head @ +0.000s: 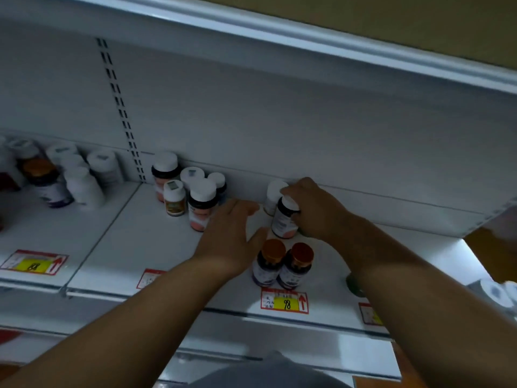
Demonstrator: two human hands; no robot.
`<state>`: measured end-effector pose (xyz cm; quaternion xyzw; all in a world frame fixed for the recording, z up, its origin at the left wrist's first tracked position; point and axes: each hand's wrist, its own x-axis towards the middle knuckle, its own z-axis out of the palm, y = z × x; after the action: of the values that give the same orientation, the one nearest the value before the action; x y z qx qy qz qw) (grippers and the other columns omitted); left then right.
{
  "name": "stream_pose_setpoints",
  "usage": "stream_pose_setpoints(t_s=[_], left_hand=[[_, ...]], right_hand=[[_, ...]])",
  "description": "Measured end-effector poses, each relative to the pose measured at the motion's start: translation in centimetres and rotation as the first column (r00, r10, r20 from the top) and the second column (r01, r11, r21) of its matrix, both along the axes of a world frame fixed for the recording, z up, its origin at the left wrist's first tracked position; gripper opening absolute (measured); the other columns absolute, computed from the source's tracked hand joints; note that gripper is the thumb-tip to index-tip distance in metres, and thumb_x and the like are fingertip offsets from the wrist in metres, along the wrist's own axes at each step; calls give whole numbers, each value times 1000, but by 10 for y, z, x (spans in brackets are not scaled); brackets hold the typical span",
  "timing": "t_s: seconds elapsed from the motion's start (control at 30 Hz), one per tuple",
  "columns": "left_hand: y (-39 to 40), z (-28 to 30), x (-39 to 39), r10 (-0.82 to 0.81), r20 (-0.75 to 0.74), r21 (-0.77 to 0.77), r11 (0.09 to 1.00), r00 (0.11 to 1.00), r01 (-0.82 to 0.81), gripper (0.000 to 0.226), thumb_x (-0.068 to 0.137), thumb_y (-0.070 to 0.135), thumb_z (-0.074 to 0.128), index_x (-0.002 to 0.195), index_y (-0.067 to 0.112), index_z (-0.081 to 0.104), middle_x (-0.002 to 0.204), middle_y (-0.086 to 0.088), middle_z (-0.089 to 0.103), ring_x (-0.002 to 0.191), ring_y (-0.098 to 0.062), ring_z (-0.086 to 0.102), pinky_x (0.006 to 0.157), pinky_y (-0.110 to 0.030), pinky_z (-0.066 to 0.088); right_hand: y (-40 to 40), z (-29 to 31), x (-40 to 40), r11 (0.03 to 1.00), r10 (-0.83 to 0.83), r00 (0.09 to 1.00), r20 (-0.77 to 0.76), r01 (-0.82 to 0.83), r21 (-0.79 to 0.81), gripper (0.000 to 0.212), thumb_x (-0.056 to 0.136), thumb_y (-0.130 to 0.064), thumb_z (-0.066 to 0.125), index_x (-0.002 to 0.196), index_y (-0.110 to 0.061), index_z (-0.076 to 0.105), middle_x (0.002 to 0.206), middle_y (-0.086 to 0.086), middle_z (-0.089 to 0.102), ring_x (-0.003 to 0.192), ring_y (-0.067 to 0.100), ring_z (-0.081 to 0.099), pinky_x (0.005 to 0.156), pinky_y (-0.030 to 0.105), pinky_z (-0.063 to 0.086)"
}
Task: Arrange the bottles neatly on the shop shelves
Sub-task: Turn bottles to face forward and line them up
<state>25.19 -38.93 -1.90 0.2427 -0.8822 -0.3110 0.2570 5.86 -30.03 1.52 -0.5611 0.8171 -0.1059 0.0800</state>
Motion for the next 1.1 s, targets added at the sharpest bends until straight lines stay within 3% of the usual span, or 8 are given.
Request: stream_pose_setpoints(t_s=[0.27, 0.4, 0.57, 0.73, 0.93, 1.1], left_hand=[[0, -1, -7, 45, 36, -6, 999, 998, -45, 40, 91, 35, 62, 127, 19, 53, 123, 1, 53, 112, -15, 49, 90, -24, 37], [-2, -2, -13, 41, 41, -19, 999, 998, -41, 40, 90, 35, 64, 125, 17, 56, 120, 0, 55, 110, -15, 50, 90, -25, 40], [-7, -1, -22, 4, 45, -26, 1000, 999, -3, 40, 90, 34, 64, 125, 16, 56, 118, -2, 57, 107, -16, 52, 88, -24, 40], [-11, 5, -23, 10, 12, -26, 1000, 1000, -9, 42, 89, 32, 65, 125, 14, 55, 116, -2, 56, 107, -18, 53, 86, -23, 39], [-25, 13, -1, 38, 17, 44, 998, 999, -38, 74, 80, 56, 67, 139, 20, 41, 131, 3, 49, 120, -12, 47, 100, -32, 42], [-47, 24, 49, 5, -50, 72, 997, 999, -1, 70, 68, 61, 66, 127, 27, 51, 114, 12, 59, 103, -6, 56, 86, -28, 49]], right_hand=[[-3, -4, -16, 999, -39, 997, 73, 37, 23, 58, 91, -8, 56, 145, -16, 36, 135, 16, 34, 120, 29, 44, 99, 23, 31], [-5, 1, -21, 996, -68, 996, 64, 64, 60, 64, 88, -23, 65, 145, -20, 35, 135, 13, 38, 120, 28, 47, 94, 25, 35], [-8, 3, -23, 990, -83, 993, 88, 72, 117, 72, 87, -35, 66, 148, -19, 30, 146, 11, 36, 131, 26, 39, 105, 28, 30], [-2, 9, -22, 993, -109, 986, 125, 114, -35, 62, 83, -39, 69, 136, -21, 45, 128, 7, 51, 116, 25, 50, 86, 26, 35], [-9, 62, 20, 966, -79, 959, 273, 141, -218, 44, 80, -43, 69, 120, -32, 54, 110, -8, 60, 95, 10, 58, 76, 27, 47], [-33, 84, 86, 957, 15, 918, 397, 102, -272, 34, 78, -41, 73, 107, -30, 60, 101, -16, 61, 87, -1, 59, 70, 21, 50]])
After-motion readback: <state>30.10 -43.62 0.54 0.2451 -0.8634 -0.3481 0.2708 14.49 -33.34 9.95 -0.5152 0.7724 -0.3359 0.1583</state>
